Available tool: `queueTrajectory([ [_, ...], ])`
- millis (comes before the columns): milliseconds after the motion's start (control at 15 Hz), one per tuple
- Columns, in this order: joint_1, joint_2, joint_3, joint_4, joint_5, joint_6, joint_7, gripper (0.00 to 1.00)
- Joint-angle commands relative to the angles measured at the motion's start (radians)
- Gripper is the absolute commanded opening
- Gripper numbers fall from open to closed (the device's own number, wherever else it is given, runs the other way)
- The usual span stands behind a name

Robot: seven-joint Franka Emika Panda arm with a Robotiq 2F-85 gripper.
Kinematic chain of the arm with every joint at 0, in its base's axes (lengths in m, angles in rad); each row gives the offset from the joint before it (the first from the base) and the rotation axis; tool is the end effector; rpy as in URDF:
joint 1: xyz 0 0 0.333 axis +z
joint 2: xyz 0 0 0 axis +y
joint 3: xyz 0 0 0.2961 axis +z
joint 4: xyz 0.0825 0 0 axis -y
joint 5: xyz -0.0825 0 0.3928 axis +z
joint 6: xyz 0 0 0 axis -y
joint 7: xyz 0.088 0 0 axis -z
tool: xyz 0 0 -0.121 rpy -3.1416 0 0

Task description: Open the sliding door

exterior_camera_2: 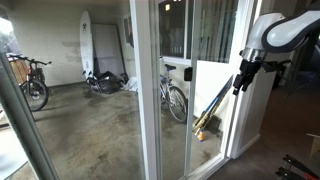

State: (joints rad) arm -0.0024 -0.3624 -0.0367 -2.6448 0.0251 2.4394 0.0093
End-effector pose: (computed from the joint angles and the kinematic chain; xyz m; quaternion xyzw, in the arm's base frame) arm 0.4291 -0.0156 0.3392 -0.9963 0.0324 -0.0784 0.0142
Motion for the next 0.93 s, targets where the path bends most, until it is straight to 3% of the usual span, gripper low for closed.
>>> queueTrajectory([
  [0,-0.032,-0.039,-0.073,-0.099,-0.011,0.151,-0.152,1.00],
  [333,-0.079,-0.033,-0.176,-0.152,-0.018,0.338,-0.298,1.00],
  [467,-0.065,-0.038,-0.250,-0.154,0.017,0.377,-0.379,1.00],
  [867,0.058,-0.102,-0.566,-0.075,0.212,0.211,-0.725,1.00],
])
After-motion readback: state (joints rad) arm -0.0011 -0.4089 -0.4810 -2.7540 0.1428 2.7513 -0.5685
